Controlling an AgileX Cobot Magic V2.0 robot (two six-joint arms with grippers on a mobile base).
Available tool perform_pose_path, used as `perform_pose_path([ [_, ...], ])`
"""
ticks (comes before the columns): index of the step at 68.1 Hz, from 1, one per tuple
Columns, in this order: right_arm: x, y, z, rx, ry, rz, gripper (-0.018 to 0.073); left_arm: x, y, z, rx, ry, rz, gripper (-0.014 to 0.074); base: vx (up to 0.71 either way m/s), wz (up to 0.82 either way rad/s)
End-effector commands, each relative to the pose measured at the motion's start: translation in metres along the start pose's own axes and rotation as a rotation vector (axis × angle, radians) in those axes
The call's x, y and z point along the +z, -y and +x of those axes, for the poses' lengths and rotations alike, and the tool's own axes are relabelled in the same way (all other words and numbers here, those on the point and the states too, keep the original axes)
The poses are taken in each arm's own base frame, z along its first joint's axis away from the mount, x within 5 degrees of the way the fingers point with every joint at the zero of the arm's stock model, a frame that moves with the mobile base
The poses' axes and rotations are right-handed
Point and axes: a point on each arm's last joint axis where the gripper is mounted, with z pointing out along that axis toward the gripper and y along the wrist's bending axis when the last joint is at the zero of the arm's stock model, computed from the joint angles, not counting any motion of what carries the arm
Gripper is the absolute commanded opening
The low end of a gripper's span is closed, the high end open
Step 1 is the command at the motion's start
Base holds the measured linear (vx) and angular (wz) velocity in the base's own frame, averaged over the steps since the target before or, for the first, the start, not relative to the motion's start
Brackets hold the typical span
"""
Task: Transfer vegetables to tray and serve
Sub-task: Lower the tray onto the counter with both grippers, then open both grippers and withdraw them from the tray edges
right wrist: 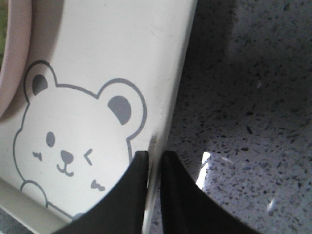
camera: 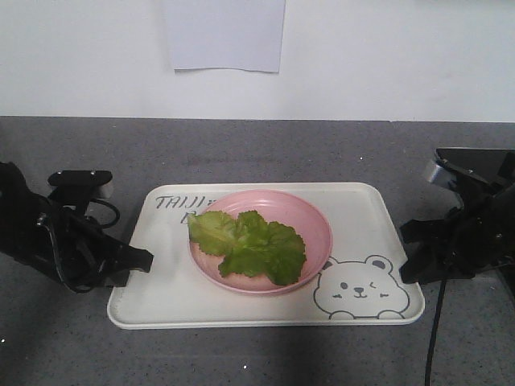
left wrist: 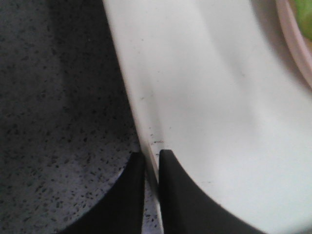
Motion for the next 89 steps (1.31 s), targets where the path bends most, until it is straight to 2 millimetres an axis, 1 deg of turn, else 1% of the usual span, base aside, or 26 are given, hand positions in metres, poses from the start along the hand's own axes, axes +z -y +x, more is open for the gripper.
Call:
perform_pose_path([
  [1, -0.008, -0.006, -0.004, -0.073, 0.013, -0.004, 0.0012, -0.011, 0.005, -0.011, 0.048, 0.099, -0.001, -0.0006, 0.00, 0.00],
  [12, -0.003, -0.003, -0.006, -0.064, 0.015, 0.001, 0.0060, -0.011, 0.005, -0.011, 0.048, 0.096, 0.000, 0.0000, 0.00, 0.00],
  [23, -0.003, -0.002, -0.006, -0.063, 0.013, 0.002, 0.0154, -0.011, 0.005, -0.011, 0.048, 0.097, 0.000, 0.0043, 0.00, 0.00],
  [29, -0.003, -0.002, -0.006, -0.063, 0.013, 0.002, 0.0221, -0.011, 0.005, -0.012, 0.048, 0.103, 0.000, 0.0095, 0.00, 0.00],
  [40, -0.003, -0.002, -0.007, -0.066, 0.017, 0.008, 0.0315, -0.011, 0.005, -0.012, 0.048, 0.102, 0.000, 0.0230, 0.00, 0.00],
  [47, -0.004, -0.003, -0.006, -0.072, 0.019, 0.009, 0.0337, -0.011, 0.005, -0.011, 0.048, 0.093, 0.000, 0.0304, 0.00, 0.00],
  [57, -0.013, -0.008, -0.005, -0.093, 0.046, 0.019, 0.0336, -0.016, 0.005, -0.008, 0.051, 0.081, 0.002, 0.0355, 0.00, 0.00],
  [65, -0.026, -0.015, 0.000, -0.114, 0.080, 0.039, 0.0336, -0.029, 0.007, -0.005, 0.059, 0.099, 0.006, 0.0357, 0.00, 0.00],
  [72, -0.041, -0.023, 0.007, -0.125, 0.120, 0.070, 0.0331, -0.048, 0.009, 0.000, 0.079, 0.142, 0.004, 0.0357, 0.00, 0.00],
  [81, -0.063, -0.033, 0.019, -0.132, 0.175, 0.138, 0.0323, -0.077, 0.010, 0.011, 0.126, 0.199, -0.011, 0.0357, 0.00, 0.00],
  [89, -0.075, -0.053, 0.033, -0.200, 0.200, 0.226, 0.0322, -0.104, 0.011, 0.022, 0.154, 0.273, -0.022, 0.0357, 0.00, 0.00],
])
